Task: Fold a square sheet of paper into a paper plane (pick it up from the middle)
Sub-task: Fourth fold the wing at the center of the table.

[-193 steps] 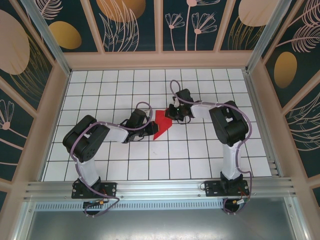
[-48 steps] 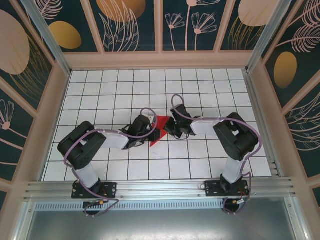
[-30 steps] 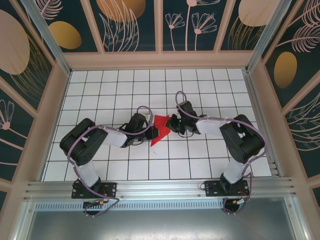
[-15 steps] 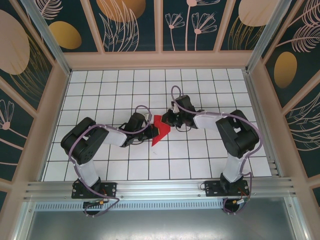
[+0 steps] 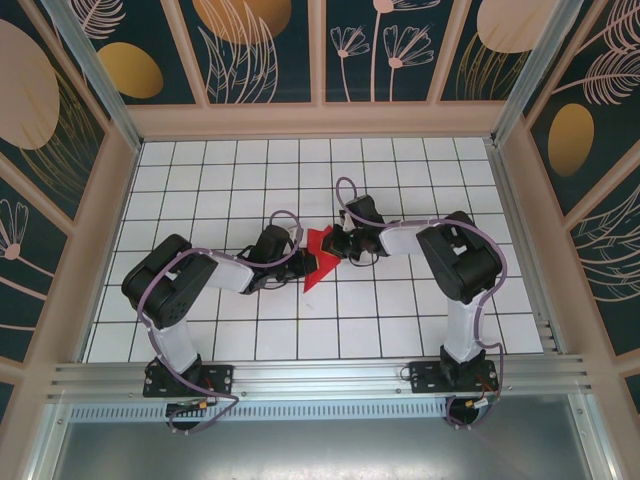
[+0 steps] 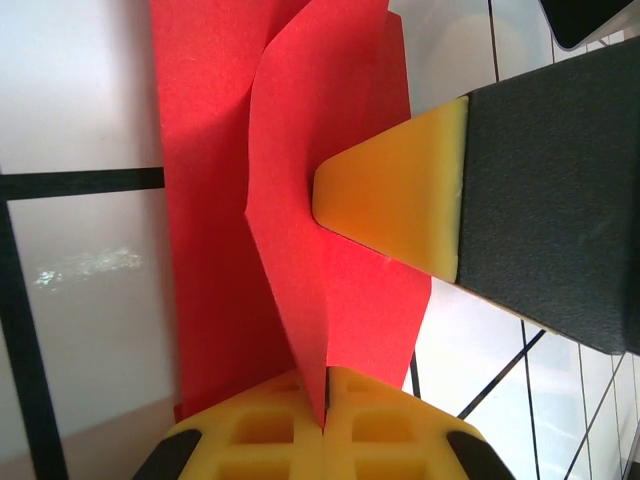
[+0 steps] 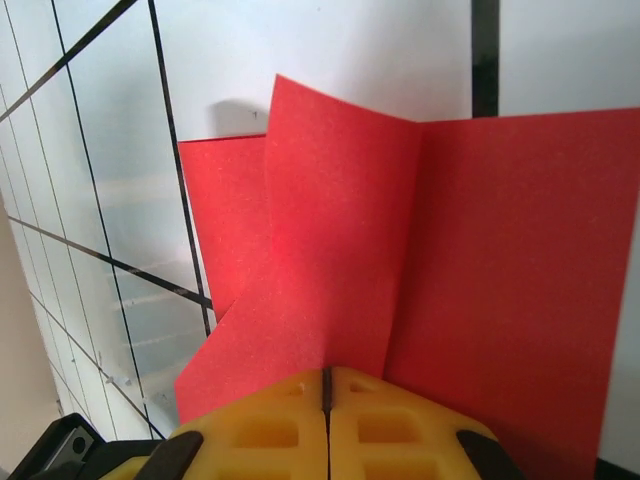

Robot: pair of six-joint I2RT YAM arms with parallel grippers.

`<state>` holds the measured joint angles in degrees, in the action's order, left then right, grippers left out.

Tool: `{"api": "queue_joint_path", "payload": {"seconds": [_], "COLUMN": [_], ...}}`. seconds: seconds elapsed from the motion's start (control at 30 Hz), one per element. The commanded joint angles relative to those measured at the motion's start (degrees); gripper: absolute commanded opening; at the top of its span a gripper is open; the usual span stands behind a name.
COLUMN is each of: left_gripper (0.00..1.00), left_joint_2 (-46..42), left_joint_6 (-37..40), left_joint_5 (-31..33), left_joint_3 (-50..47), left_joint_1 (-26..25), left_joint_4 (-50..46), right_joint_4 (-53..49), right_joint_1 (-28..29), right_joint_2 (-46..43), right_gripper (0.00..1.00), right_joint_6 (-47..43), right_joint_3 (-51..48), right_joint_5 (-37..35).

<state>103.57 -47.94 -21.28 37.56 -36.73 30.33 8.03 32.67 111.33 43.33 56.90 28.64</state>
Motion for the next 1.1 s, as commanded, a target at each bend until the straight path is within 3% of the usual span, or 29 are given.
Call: {"api": "queue_joint_path", "payload": {"seconds": [0.0, 0.27, 0.37, 0.5, 0.6, 0.93, 1.07], "left_gripper": [0.05, 0.29, 0.33, 0.33, 0.31, 0.26, 0.26], "left_joint_2": [1.78, -3.70, -8.19, -11.73, -12.01, -5.79, -3.83], "left_joint_6": [-0.70, -0.38, 0.94, 2.61, 3.11, 4.81, 5.21], "left_joint_5": [-0.86, -0.31, 2.02, 5.32, 2.55, -1.34, -0.21], "left_joint_3": [-0.30, -1.15, -0.94, -0.29, -0.22, 3.34, 3.76], "left_joint_1": [0.37, 0.48, 0.46, 0.46, 0.47, 0.48, 0.48], "left_joint_4": [-1.59, -4.15, -7.74, -10.56, -7.24, -7.21, -8.54], "right_joint_4": [0.01, -3.07, -3.25, -3.48, -3.57, -4.10, -4.34], "right_joint_1": [-0.32, -0.32, -0.32, -0.32, -0.32, -0.32, -0.32], "right_joint_2": [2.14, 3.07, 3.06, 3.14, 3.14, 3.57, 3.57], "right_gripper": [0.08, 0.08, 0.08, 0.08, 0.08, 0.08, 0.08], "right_joint_6": [-0.33, 1.60, 1.97, 2.19, 2.27, 2.54, 2.62], "right_joint_3": [0.92, 0.51, 0.23, 0.32, 0.37, 0.69, 0.75], "right_joint_5": [-1.23, -5.25, -5.79, -6.01, -6.19, -6.23, -6.41]}}
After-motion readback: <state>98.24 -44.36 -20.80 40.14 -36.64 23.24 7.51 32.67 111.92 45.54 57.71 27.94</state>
